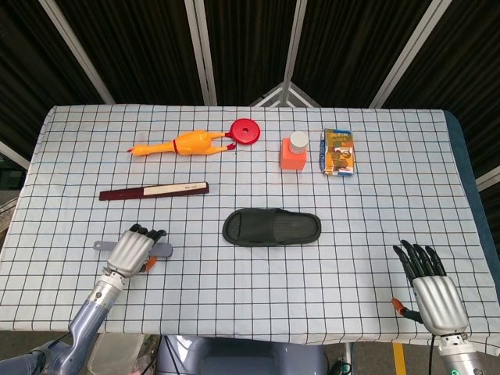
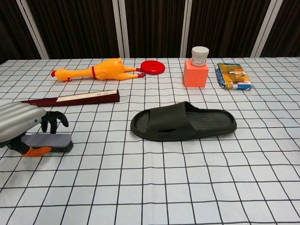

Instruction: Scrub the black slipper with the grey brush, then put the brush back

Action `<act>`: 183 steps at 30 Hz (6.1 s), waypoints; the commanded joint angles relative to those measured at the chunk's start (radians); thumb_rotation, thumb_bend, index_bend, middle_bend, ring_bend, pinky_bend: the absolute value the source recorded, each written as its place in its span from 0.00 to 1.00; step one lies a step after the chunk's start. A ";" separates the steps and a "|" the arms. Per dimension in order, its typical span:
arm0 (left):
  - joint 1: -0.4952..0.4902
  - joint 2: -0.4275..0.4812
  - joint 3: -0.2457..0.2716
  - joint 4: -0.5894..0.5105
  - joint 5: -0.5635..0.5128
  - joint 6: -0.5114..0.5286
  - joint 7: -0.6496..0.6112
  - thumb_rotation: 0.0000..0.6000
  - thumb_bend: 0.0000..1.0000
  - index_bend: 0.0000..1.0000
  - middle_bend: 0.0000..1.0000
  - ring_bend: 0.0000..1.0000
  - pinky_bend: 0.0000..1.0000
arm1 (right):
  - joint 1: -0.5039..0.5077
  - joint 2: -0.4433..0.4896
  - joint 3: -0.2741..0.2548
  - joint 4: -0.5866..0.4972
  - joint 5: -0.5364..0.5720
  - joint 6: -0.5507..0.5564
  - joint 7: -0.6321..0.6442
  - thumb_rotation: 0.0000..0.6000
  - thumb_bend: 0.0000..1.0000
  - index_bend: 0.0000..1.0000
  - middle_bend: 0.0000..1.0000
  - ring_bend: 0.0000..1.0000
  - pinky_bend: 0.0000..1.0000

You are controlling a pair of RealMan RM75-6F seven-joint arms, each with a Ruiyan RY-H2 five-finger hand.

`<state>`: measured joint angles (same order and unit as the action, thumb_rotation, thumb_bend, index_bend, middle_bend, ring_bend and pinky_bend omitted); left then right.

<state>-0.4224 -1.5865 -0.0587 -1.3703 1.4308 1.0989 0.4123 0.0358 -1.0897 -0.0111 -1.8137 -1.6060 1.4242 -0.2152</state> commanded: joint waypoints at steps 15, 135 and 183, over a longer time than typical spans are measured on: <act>-0.003 -0.020 -0.009 0.028 0.015 0.065 -0.016 1.00 0.41 0.43 0.61 0.57 0.56 | 0.004 0.006 -0.006 -0.001 0.011 -0.004 0.000 1.00 0.26 0.00 0.00 0.00 0.00; -0.679 -0.327 -0.257 0.148 -0.558 -0.275 0.145 1.00 0.47 0.43 0.60 0.55 0.56 | 0.604 -0.557 0.080 0.149 0.429 -0.444 -0.407 1.00 0.70 0.00 0.03 0.01 0.07; -0.841 -0.142 -0.226 -0.108 -1.178 -0.163 0.523 1.00 0.50 0.45 0.61 0.56 0.56 | 0.607 -0.538 0.046 0.138 0.420 -0.416 -0.390 1.00 0.70 0.00 0.03 0.01 0.07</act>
<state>-1.2523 -1.7334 -0.2840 -1.4744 0.2650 0.9271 0.9307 0.6423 -1.6279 0.0354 -1.6761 -1.1862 1.0086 -0.6057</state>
